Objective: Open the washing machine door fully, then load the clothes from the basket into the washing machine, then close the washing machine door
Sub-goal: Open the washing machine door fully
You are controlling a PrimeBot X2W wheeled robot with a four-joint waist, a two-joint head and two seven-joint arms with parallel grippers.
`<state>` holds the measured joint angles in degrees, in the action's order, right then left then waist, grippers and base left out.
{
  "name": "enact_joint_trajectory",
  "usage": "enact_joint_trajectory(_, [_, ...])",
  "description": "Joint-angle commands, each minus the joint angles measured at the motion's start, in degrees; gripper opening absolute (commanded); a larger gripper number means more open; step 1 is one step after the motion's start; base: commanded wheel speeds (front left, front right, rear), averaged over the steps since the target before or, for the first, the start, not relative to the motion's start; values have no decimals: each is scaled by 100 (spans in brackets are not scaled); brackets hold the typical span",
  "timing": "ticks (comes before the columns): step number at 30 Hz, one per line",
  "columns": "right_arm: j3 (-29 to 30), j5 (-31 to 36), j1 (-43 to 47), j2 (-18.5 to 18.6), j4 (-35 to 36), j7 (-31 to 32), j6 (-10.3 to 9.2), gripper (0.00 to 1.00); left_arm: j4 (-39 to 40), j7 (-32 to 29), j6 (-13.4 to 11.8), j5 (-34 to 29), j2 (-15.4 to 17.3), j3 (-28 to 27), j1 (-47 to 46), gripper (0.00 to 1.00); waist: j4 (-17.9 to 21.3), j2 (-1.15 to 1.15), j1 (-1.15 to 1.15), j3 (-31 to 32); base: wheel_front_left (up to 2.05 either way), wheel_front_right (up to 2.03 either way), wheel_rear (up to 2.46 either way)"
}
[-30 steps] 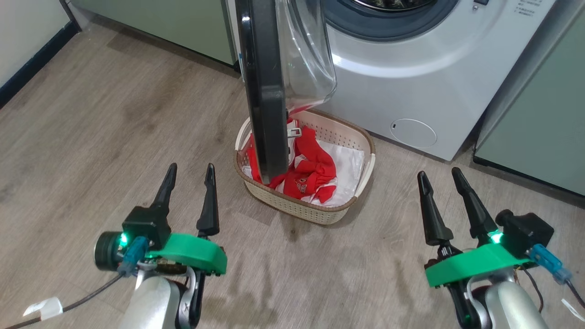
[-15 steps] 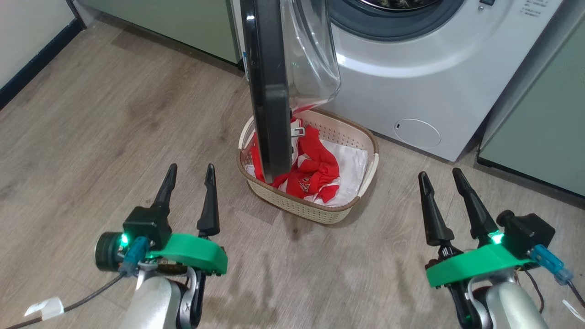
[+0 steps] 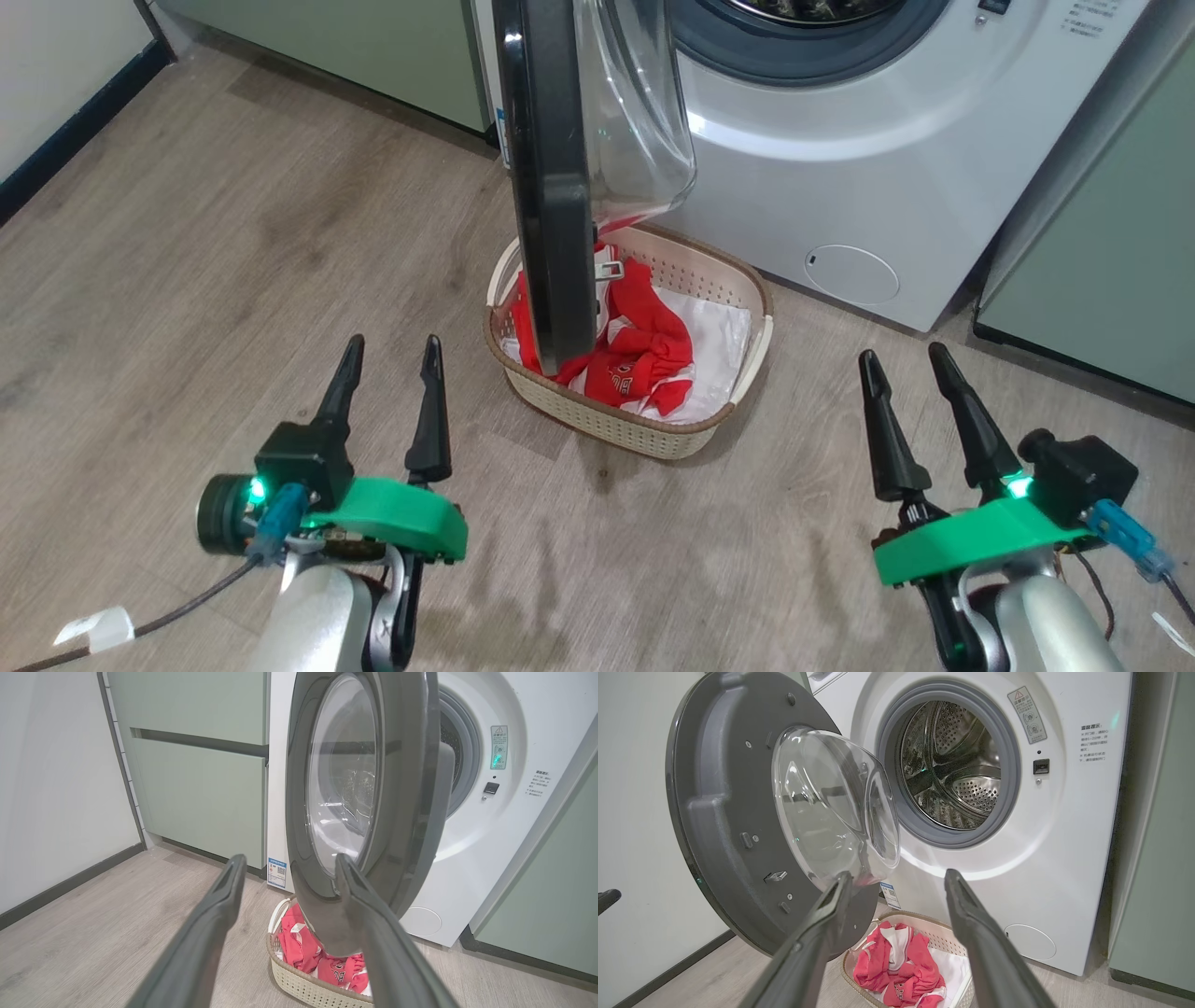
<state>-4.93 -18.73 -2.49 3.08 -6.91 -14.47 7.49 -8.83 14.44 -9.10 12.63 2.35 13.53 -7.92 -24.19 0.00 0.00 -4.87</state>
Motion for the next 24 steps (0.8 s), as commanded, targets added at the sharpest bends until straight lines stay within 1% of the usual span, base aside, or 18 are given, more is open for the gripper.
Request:
enact_joint_trajectory(1, [-106,9,-81,-20,171,-52,0,100,189,56,-34,46,53,-147,-151,100,0,0,0,-4,0,0,0])
enact_joint_trajectory(13, [-125,-17,-116,-20,167,-52,0,100,201,56,-15,81,53,-182,-155,100,29,0,0,-46,0,0,0])
enact_joint_trajectory(15, [-124,-14,-122,-20,163,-52,0,100,191,56,33,204,53,-188,-147,0,35,0,0,-53,0,0,0])
enact_joint_trajectory(17, [-121,-12,-126,-20,163,-52,0,100,189,56,61,286,53,-220,-150,0,41,0,0,-62,0,0,0])
enact_joint_trajectory(24, [-130,34,-185,-20,196,-40,0,100,356,56,78,272,53,-301,-241,0,74,0,0,-175,0,0,0])
